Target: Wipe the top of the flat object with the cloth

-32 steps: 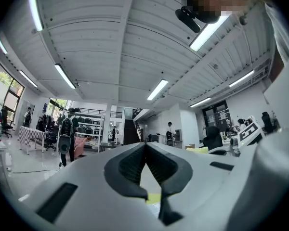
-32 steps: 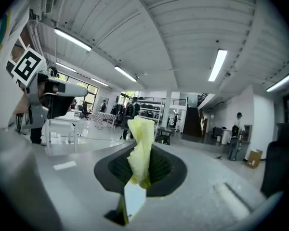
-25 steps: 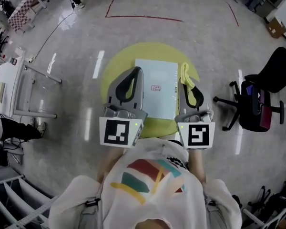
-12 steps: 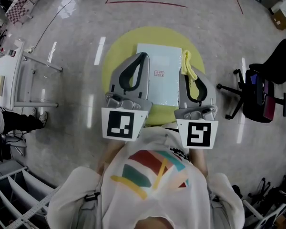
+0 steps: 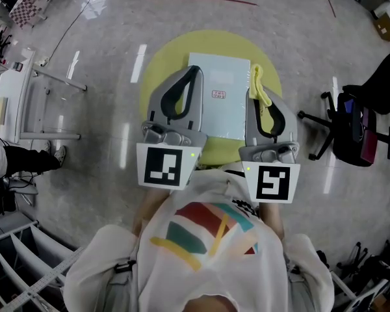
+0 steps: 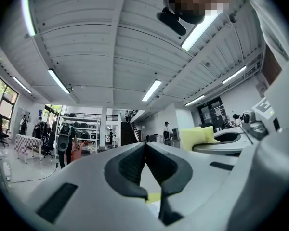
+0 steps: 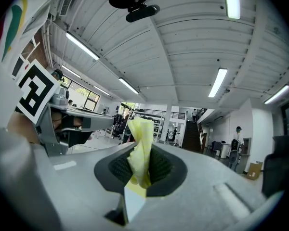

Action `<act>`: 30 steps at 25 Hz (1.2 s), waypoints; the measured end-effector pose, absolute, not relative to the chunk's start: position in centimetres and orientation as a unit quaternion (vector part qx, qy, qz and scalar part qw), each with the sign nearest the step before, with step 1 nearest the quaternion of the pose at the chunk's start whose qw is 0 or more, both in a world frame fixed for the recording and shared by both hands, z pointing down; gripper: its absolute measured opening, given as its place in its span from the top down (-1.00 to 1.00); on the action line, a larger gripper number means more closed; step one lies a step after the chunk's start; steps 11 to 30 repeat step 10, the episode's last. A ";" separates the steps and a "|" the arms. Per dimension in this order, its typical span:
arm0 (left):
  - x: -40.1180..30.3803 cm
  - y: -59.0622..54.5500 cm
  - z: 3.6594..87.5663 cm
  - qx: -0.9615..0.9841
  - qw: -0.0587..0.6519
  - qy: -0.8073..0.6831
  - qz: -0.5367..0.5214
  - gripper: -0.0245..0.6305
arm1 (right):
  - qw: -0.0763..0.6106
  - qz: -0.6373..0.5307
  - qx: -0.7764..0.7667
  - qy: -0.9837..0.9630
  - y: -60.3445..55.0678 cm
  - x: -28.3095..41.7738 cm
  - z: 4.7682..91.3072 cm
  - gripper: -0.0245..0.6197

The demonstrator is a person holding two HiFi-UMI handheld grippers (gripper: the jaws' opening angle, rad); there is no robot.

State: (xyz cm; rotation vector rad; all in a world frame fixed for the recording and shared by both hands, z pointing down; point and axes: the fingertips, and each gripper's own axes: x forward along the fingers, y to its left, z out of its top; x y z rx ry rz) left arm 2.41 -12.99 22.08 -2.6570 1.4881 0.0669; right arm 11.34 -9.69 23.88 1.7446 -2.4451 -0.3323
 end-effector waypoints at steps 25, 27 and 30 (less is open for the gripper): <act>3.2 -12.8 21.8 -0.868 0.056 0.493 0.018 0.88 | 0.056 -0.104 0.574 -0.810 -9.5 12.4 24.2 0.84; 3.2 -12.8 21.8 -0.868 0.056 0.493 0.018 0.88 | 0.056 -0.104 0.574 -0.810 -9.5 12.4 24.2 0.84; 3.2 -12.8 21.8 -0.868 0.056 0.493 0.018 0.88 | 0.056 -0.104 0.574 -0.810 -9.5 12.4 24.2 0.84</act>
